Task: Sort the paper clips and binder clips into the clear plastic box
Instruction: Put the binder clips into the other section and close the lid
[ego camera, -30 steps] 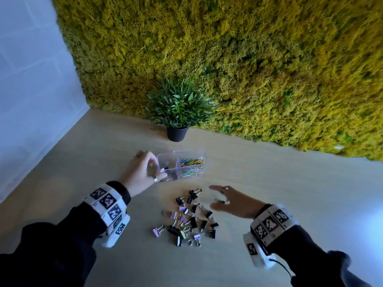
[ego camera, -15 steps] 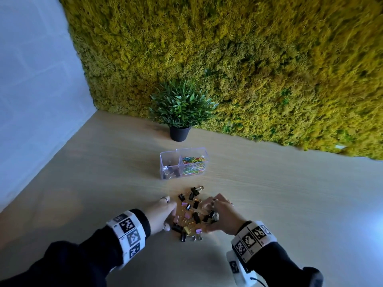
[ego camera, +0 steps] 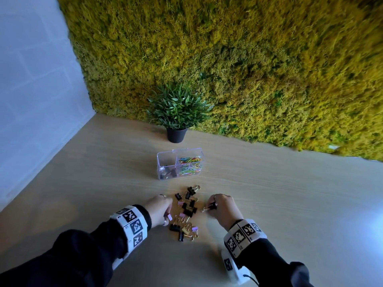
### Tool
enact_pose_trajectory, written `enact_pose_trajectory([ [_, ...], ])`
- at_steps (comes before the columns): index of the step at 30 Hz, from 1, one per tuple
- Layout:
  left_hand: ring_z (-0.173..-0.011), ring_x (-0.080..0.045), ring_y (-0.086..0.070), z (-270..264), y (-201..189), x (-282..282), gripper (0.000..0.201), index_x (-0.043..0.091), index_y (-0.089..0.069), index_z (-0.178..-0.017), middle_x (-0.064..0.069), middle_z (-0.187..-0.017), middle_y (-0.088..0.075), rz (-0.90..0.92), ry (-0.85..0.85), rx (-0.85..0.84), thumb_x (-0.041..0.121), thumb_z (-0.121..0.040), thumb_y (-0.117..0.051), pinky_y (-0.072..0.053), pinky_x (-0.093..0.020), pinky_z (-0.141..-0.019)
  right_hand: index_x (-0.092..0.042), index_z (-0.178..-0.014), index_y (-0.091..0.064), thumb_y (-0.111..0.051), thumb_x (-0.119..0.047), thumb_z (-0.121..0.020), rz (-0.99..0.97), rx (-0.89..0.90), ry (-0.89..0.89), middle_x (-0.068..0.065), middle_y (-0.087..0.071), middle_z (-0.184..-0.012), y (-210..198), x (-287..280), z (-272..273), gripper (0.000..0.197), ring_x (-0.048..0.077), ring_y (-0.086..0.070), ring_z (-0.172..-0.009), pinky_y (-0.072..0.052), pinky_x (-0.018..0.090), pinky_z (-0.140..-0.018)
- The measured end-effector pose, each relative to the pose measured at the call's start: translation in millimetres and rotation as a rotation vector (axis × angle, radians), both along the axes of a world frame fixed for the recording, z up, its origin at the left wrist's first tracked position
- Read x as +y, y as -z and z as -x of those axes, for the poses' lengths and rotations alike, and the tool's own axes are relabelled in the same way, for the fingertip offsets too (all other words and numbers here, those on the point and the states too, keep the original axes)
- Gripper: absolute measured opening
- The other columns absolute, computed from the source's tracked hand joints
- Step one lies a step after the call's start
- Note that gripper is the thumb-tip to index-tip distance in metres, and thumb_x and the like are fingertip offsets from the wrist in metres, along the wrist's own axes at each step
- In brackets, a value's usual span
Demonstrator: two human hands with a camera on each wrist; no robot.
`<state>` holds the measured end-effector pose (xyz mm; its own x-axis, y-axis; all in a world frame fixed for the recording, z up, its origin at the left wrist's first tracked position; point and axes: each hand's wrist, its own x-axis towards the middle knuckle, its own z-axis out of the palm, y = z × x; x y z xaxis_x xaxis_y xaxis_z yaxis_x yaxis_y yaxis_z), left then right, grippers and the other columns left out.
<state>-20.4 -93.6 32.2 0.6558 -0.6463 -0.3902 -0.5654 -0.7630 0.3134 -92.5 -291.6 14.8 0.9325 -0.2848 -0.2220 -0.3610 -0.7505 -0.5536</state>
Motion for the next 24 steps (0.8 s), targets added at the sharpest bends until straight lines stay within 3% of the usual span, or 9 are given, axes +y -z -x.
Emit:
enact_pose_trajectory([
  [2,-0.084,-0.014,-0.041,-0.9,-1.2,1.6,0.02,0.008,-0.054,-0.1,0.0,-0.095,-0.044,0.001,0.002,0.018,0.01,-0.082,-0.061,-0.023,-0.009,-0.053,-0.008,-0.092,-0.07,-0.062,0.002,-0.072,-0.02,0.032,0.035,0.007,-0.063,-0.083,-3.2,-5.9,0.8,0.024,0.014,-0.052,-0.075,-0.035,0.009,-0.052],
  [5,-0.072,-0.013,-0.042,-1.7,-1.9,3.5,0.019,0.017,-0.045,-0.077,-0.001,-0.091,-0.046,0.065,-0.033,0.033,0.009,-0.081,-0.062,-0.026,-0.01,-0.05,-0.008,-0.089,-0.068,-0.063,0.004,-0.074,-0.125,0.053,0.087,0.002,-0.062,-0.074,-5.0,-16.5,1.9,0.02,0.01,-0.057,-0.055,-0.039,0.002,-0.046],
  [8,-0.051,-0.005,-0.043,-3.7,0.5,10.7,0.038,0.021,-0.035,-0.061,0.002,-0.073,-0.051,0.183,-0.157,0.134,0.003,-0.081,-0.062,-0.034,-0.009,-0.038,-0.004,-0.079,-0.064,-0.062,0.008,-0.079,-0.387,0.058,0.151,0.001,-0.06,-0.065,-13.0,-21.5,3.5,0.013,0.003,-0.054,-0.037,-0.053,0.021,-0.049],
  [11,-0.041,-0.008,-0.052,-10.3,-3.8,19.3,0.034,0.014,-0.038,-0.063,-0.003,-0.074,-0.061,0.396,-0.319,0.38,-0.001,-0.082,-0.061,-0.042,-0.016,-0.038,-0.004,-0.077,-0.058,-0.056,0.011,-0.083,-0.815,-0.021,0.262,0.01,-0.058,-0.066,-30.3,-21.6,6.8,0.017,0.007,-0.056,-0.043,-0.052,0.021,-0.047],
  [14,-0.051,-0.012,-0.058,-16.5,-17.1,21.9,0.023,0.008,-0.044,-0.072,-0.006,-0.083,-0.062,0.766,-0.559,0.747,-0.003,-0.082,-0.061,-0.049,-0.022,-0.042,-0.009,-0.079,-0.054,-0.053,0.006,-0.085,-1.237,-0.065,0.323,0.005,-0.057,-0.062,-50.0,-21.0,10.6,0.017,0.011,-0.06,-0.05,-0.051,0.019,-0.048],
  [17,-0.05,-0.011,-0.059,-17.5,-36.5,19.2,0.009,0.005,-0.052,-0.087,-0.008,-0.072,-0.058,0.992,-0.701,1.069,-0.004,-0.085,-0.054,-0.053,-0.021,-0.045,-0.009,-0.071,-0.056,-0.08,-0.001,-0.056,-1.619,-0.089,0.324,0.005,-0.054,-0.063,-57.8,-18.0,9.9,0.03,0.014,-0.056,-0.052,-0.048,0.019,-0.044],
  [18,-0.048,-0.012,-0.058,-17.4,-40.8,17.6,0.01,0.005,-0.051,-0.088,-0.008,-0.067,-0.057,1.039,-0.721,1.17,-0.005,-0.086,-0.051,-0.052,-0.021,-0.044,-0.009,-0.069,-0.057,-0.085,-0.001,-0.044,-1.705,-0.098,0.313,0.005,-0.053,-0.063,-57.8,-16.2,8.9,0.039,0.013,-0.054,-0.051,-0.046,0.019,-0.042],
  [20,-0.046,-0.014,-0.052,-15.4,-47.8,13.3,0.011,0.008,-0.047,-0.084,-0.007,-0.062,-0.051,1.094,-0.73,1.375,-0.003,-0.082,-0.048,-0.05,-0.022,-0.041,-0.01,-0.068,-0.056,-0.086,0.0,-0.035,-1.806,-0.116,0.29,0.003,-0.052,-0.063,-58.0,-10.3,6.3,0.046,0.012,-0.051,-0.05,-0.042,0.019,-0.039],
  [24,-0.042,-0.012,-0.039,-6.2,-53.0,-1.3,0.014,0.014,-0.04,-0.065,-0.001,-0.058,-0.04,1.081,-0.694,1.494,0.018,-0.078,-0.042,-0.034,-0.018,-0.034,-0.012,-0.068,-0.055,-0.085,-0.018,-0.05,-1.867,-0.12,0.287,0.001,-0.051,-0.063,-60.4,7.5,0.2,0.036,0.012,-0.05,-0.052,-0.041,0.02,-0.041],
])
